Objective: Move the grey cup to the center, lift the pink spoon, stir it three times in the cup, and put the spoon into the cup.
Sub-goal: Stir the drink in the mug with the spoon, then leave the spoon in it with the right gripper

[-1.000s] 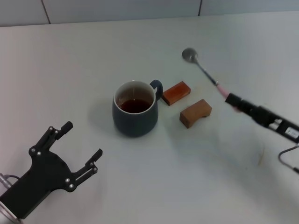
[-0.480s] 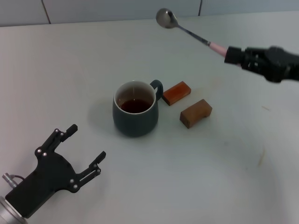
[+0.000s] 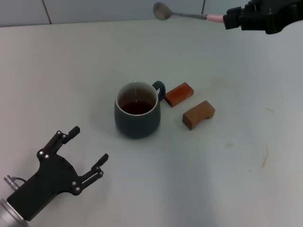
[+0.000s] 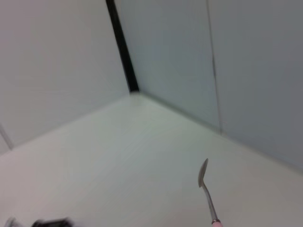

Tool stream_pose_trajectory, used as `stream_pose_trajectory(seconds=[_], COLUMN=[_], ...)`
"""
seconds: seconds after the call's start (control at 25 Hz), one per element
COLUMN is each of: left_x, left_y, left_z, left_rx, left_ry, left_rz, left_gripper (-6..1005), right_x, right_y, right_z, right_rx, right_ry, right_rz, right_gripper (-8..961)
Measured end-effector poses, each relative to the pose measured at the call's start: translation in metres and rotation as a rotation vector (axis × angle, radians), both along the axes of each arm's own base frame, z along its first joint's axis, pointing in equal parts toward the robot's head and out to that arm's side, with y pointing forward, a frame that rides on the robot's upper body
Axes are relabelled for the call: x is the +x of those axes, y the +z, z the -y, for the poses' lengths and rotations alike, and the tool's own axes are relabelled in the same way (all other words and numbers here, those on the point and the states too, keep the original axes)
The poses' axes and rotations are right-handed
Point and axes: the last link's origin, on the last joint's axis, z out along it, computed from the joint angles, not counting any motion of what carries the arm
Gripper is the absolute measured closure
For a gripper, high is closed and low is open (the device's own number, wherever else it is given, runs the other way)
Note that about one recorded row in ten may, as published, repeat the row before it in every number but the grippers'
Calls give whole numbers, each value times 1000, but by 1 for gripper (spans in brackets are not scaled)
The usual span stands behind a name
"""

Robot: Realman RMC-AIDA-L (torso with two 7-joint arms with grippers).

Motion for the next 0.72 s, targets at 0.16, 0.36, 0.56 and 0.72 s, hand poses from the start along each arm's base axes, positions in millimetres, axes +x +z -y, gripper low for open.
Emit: stream_pose_trajectory(seconds=[0.16,0.36,0.56,0.72], left_x=[-1,-2,-3,-3], left_y=[0,1,2,2], left_z=[0,1,1,1], left_rx=[3,8,13,13], left_ry=[0,6,9,8], left_rz=[-5,-8,-14,-15], left_gripper=[145,145,144,145], right_x=[-39,-71,-93,-103], right_y=[6,2,-7,-17], right_z=[-8,-18,-23,-25], right_rx=[-106,-153,-196,-248], right_ry=[-3,-31,-35,-50], right_rz=[97,258,378,437], right_gripper=[834,834,835,835])
